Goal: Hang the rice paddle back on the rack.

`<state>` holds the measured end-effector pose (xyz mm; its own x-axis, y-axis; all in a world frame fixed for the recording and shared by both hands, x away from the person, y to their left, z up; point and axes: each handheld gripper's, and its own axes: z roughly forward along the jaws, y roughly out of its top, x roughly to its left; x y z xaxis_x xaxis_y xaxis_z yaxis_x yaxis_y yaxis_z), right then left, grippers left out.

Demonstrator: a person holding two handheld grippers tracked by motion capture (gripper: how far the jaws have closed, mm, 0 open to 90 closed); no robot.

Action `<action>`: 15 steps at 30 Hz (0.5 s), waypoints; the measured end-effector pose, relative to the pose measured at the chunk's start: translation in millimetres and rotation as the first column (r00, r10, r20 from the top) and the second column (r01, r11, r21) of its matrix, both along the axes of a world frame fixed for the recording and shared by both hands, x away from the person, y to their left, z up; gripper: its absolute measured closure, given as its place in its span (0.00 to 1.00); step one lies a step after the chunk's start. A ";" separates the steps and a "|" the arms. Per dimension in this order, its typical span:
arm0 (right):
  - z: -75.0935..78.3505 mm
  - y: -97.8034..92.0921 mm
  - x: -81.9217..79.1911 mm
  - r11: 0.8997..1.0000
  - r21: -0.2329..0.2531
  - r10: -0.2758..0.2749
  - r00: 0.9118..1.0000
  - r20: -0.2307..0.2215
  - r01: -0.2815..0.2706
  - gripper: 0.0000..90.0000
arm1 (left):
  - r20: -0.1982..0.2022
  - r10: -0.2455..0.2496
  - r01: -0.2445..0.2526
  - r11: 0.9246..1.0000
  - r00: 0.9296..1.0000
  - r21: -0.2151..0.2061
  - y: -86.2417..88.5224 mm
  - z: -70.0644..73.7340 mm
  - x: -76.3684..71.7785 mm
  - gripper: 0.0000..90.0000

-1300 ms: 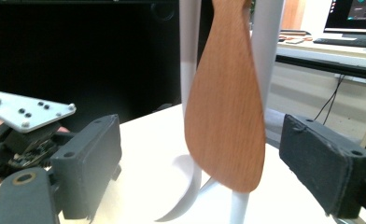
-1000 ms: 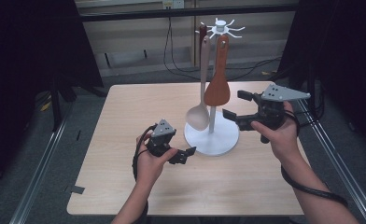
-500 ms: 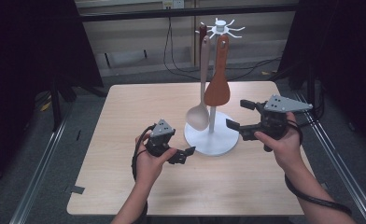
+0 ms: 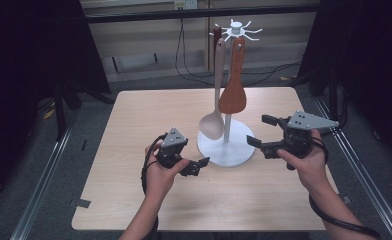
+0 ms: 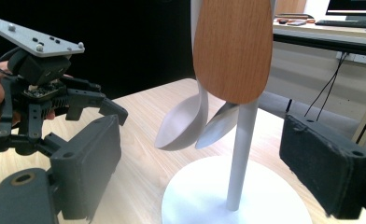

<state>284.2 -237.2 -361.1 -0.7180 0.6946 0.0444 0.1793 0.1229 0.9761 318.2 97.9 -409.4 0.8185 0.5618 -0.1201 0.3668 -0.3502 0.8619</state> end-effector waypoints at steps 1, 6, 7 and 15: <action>-0.7 -0.3 -0.5 1.000 -0.005 -0.001 1.000 0.002 0.001 0.14 | -0.002 0.001 -0.001 1.000 1.000 -0.001 0.0 0.1 -0.2 0.01; -5.0 -1.4 -5.1 1.000 -0.009 -0.003 1.000 0.004 0.003 0.14 | 0.000 0.001 -0.001 1.000 1.000 0.000 0.9 0.9 -0.6 0.01; -7.0 -1.4 -7.4 1.000 -0.006 -0.004 1.000 -0.002 0.004 0.14 | -0.001 0.000 0.000 1.000 1.000 0.000 0.9 1.0 -0.7 0.01; -14.7 -1.5 -12.3 1.000 -0.020 0.001 1.000 -0.001 -0.001 0.14 | -0.003 -0.002 0.002 1.000 1.000 -0.001 1.2 0.8 -0.7 0.01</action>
<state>271.9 -238.7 -375.7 -0.7188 0.6945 0.0315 0.1805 0.1427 0.9732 317.5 99.1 -408.6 0.8194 0.5599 -0.1231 0.3687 -0.3502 0.8611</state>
